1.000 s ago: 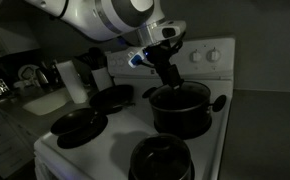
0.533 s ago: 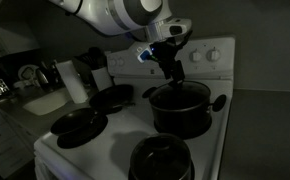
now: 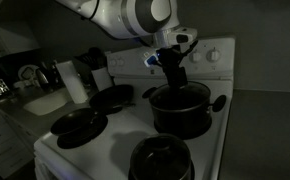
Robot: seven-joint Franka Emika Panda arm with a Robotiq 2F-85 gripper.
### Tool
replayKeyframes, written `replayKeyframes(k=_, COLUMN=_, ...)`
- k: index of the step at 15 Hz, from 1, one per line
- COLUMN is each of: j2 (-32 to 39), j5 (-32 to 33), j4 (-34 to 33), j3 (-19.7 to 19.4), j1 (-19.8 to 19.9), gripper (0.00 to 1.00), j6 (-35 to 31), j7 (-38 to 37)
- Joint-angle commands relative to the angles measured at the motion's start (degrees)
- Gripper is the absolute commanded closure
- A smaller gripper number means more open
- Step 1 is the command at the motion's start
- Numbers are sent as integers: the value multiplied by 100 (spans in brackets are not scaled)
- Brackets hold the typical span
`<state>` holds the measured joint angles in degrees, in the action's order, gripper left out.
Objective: Take the lid from the pot on the right back stove plate and put it on the stove
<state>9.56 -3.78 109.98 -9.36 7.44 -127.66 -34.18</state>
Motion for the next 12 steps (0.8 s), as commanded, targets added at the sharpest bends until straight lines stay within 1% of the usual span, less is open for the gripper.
replayKeyframes(k=1, j2=195, j5=-140, j4=-261, j3=-44, j1=45, gripper=0, j6=229, j7=137)
replayKeyframes(k=4, j2=156, j5=-15, j4=-264, j3=-72, j1=19, gripper=0, j6=241, j7=47)
replayKeyframes(k=7, j2=85, j5=387, j4=-282, j3=-117, j1=-49, gripper=0, j6=326, j7=-111)
replayKeyframes(k=8, j2=63, j5=558, j4=-305, j3=-118, j1=-72, gripper=3, j6=410, j7=-141)
replayKeyframes(k=9, j2=50, j5=664, j4=-325, j3=-105, j1=-82, gripper=24, j6=476, j7=-139)
replayKeyframes(k=10, j2=42, j5=681, j4=-347, j3=-81, j1=-79, gripper=28, j6=540, j7=-81)
replayKeyframes(k=11, j2=41, j5=645, j4=-351, j3=-58, j1=-76, gripper=29, j6=570, j7=-13)
replayKeyframes(k=12, j2=52, j5=597, j4=-350, j3=-44, j1=-80, gripper=25, j6=597, j7=17)
